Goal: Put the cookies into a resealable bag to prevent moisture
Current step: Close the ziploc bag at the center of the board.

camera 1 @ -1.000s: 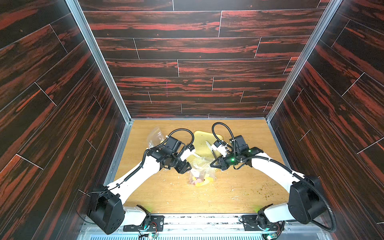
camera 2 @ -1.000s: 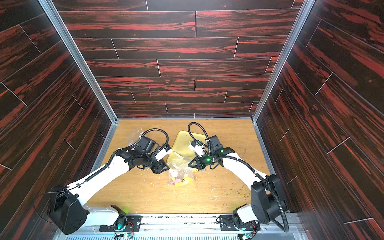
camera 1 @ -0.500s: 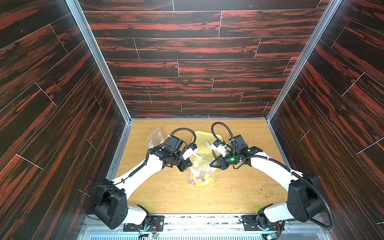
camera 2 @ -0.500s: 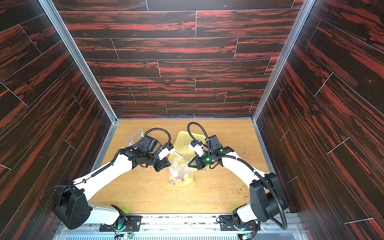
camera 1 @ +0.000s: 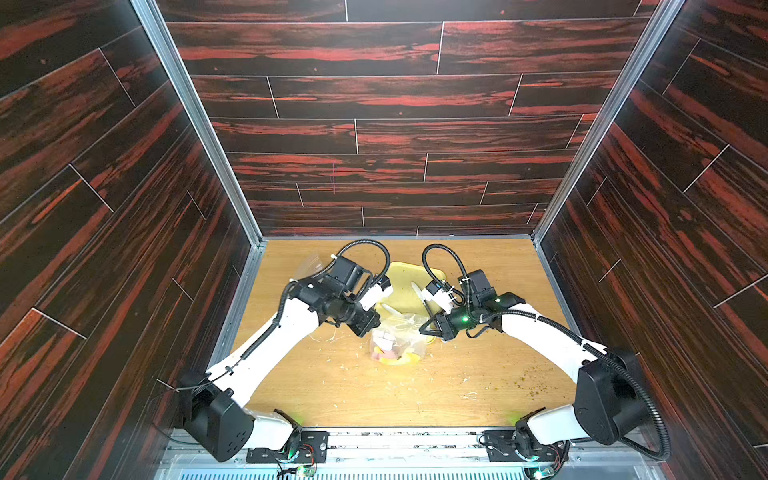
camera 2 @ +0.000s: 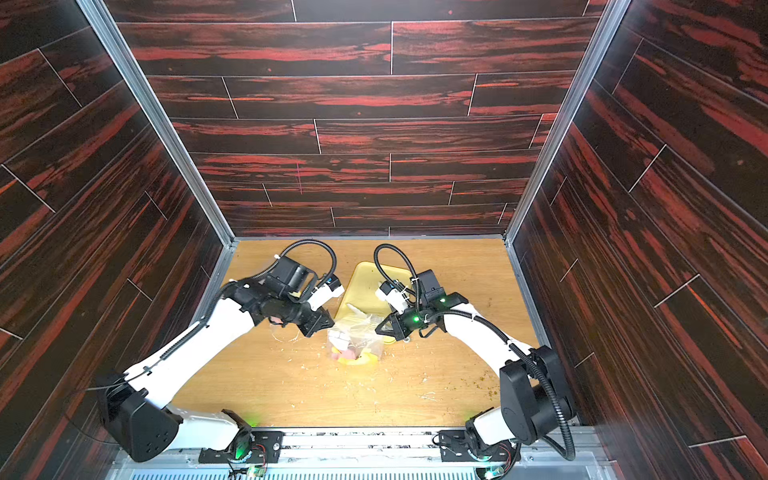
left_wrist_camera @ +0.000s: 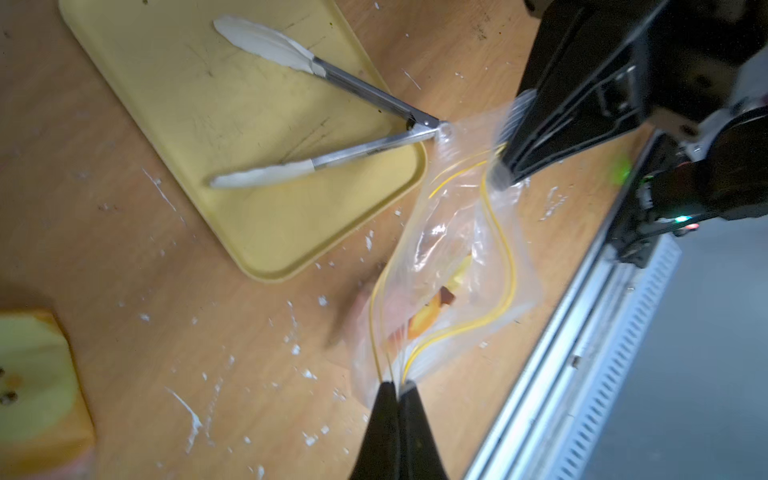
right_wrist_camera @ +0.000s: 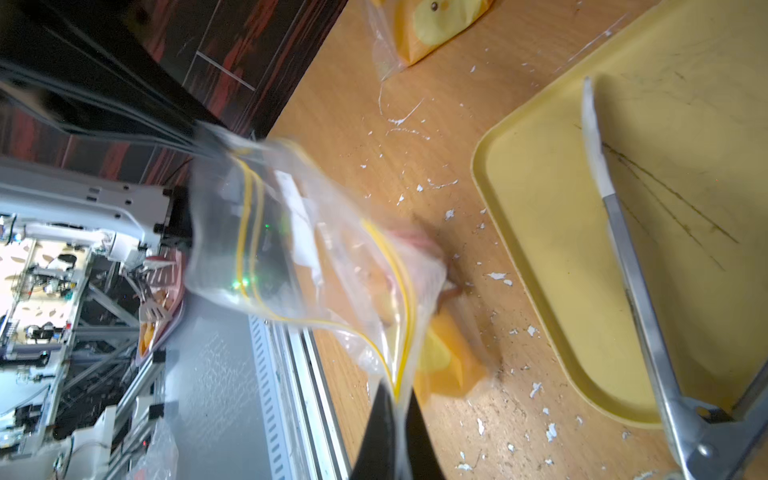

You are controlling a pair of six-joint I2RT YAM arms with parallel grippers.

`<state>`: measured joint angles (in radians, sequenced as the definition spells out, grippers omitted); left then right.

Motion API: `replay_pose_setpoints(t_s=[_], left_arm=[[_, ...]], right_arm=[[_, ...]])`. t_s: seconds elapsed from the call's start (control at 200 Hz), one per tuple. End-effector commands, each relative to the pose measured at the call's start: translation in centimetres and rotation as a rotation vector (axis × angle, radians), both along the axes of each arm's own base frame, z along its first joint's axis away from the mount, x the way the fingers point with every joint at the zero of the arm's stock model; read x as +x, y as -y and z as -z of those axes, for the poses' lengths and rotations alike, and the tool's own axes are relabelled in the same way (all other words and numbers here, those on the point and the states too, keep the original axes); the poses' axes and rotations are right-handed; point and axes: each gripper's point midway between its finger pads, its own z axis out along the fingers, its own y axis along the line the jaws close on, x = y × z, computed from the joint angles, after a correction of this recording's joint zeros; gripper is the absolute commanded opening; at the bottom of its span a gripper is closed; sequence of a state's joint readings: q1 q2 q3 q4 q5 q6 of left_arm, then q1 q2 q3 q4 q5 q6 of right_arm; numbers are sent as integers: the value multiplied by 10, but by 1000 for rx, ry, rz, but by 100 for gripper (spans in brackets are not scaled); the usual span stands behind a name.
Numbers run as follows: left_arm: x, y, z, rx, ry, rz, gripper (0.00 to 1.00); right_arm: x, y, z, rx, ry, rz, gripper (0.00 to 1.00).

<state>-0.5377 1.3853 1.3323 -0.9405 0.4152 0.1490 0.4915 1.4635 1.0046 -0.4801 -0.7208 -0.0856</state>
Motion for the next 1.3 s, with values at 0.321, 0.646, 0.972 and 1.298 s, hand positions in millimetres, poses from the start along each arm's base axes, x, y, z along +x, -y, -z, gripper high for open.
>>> replay_pose_setpoints(t_s=[0.321, 0.646, 0.972, 1.298], left_arm=[[10, -47, 31, 47, -248, -261, 0], [3, -38, 41, 50, -350, -186, 0], [8, -46, 48, 85, -357, -229, 0], [10, -49, 50, 93, -356, -243, 0]], right_arm=[[-29, -7, -29, 167, 34, -98, 13], [-18, -19, -28, 266, 78, -86, 21], [-28, -27, -11, 251, -10, -109, 27], [-34, -25, -3, 239, -65, -94, 14]])
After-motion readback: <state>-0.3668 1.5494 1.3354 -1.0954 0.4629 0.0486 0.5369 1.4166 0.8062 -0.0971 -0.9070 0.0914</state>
